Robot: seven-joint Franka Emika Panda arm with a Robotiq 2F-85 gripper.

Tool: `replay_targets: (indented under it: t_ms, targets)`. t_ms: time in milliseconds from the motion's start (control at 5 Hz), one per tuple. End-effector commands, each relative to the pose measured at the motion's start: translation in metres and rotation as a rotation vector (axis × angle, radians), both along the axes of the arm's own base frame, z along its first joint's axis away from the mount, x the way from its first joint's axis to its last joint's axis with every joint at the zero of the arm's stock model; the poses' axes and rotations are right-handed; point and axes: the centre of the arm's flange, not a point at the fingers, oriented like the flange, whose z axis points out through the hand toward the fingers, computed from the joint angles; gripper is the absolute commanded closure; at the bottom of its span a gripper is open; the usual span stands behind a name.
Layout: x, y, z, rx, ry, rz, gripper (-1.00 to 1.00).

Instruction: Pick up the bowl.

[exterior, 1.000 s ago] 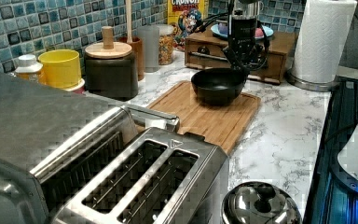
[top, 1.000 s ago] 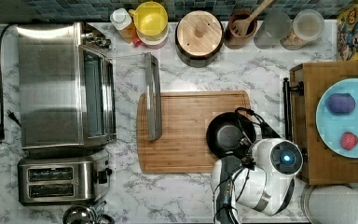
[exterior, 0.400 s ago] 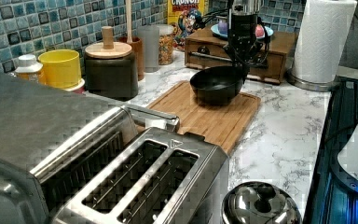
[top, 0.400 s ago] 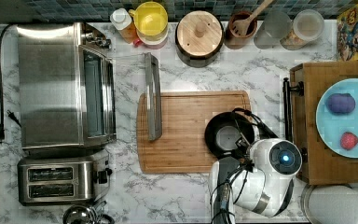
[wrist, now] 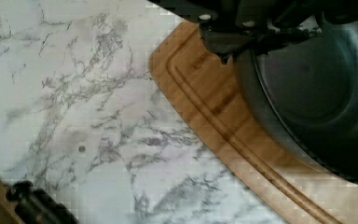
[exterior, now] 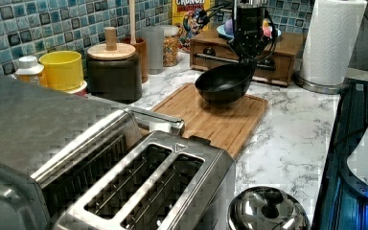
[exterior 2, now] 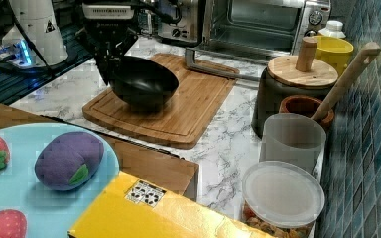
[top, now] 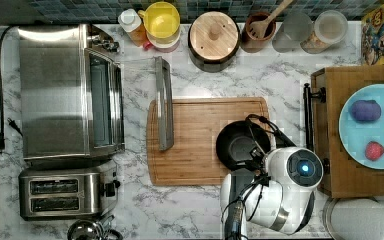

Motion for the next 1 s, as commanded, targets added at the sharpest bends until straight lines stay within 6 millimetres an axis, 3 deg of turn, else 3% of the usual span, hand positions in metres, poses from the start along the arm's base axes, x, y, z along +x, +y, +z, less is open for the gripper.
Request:
replay_targets:
  t_ms: [200, 400, 600, 800, 1000]
  targets:
    - [0.108, 0.124, 0.177, 0.004, -0.277, 0.207, 1.0]
    - [0.118, 0.153, 0.191, 0.0, -0.247, 0.309, 1.0]
    - [0.12, 0.157, 0.218, -0.013, -0.264, 0.342, 1.0]
    - [0.119, 0.131, 0.23, 0.028, -0.25, 0.32, 1.0]
    - [0.119, 0.131, 0.23, 0.028, -0.25, 0.32, 1.0]
